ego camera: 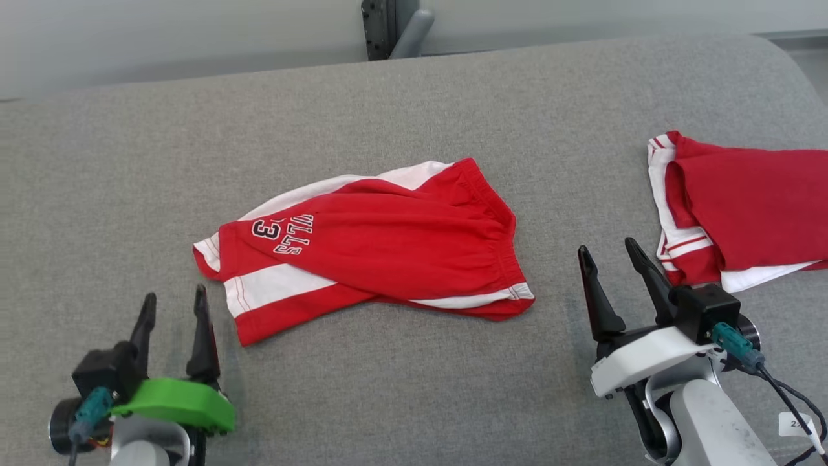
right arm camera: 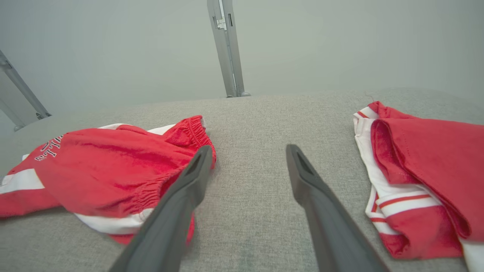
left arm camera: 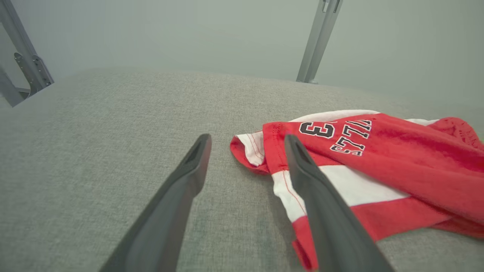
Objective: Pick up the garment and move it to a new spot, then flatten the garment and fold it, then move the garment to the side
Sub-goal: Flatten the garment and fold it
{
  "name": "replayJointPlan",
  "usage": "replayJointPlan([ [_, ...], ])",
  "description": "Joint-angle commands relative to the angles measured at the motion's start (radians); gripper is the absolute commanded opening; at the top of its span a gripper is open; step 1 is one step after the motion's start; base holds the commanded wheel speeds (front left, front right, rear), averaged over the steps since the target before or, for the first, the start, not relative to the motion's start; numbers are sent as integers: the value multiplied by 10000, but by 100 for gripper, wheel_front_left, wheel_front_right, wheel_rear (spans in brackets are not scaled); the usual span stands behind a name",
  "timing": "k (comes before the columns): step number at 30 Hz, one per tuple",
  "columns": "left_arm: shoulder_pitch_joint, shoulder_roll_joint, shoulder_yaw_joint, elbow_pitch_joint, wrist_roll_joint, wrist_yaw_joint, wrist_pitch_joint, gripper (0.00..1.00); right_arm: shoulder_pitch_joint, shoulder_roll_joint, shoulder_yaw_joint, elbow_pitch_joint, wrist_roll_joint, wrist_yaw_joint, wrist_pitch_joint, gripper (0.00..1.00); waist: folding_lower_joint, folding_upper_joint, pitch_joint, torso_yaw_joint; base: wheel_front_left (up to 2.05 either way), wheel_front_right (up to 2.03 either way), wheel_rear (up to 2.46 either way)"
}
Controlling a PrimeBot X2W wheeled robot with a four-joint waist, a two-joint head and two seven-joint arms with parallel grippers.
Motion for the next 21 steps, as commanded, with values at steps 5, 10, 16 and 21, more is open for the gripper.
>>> replayJointPlan([
  [5,1451,-399,431,-493,603,-168,2,100,529,-40,266,72,34,-5,-22,100,0,0,-1373,421,0,0,0],
  [10,2204,-581,439,-740,840,-258,2,100,972,21,578,125,83,-5,-22,100,0,0,-1742,445,0,0,0],
  [16,2523,-637,114,-841,851,-319,2,100,1217,39,809,239,127,-5,-22,100,0,0,-1812,475,0,0,0],
  [21,2421,-658,-162,-866,722,-334,2,100,1113,-29,896,298,104,-5,-22,100,0,0,-1719,483,0,0,0],
])
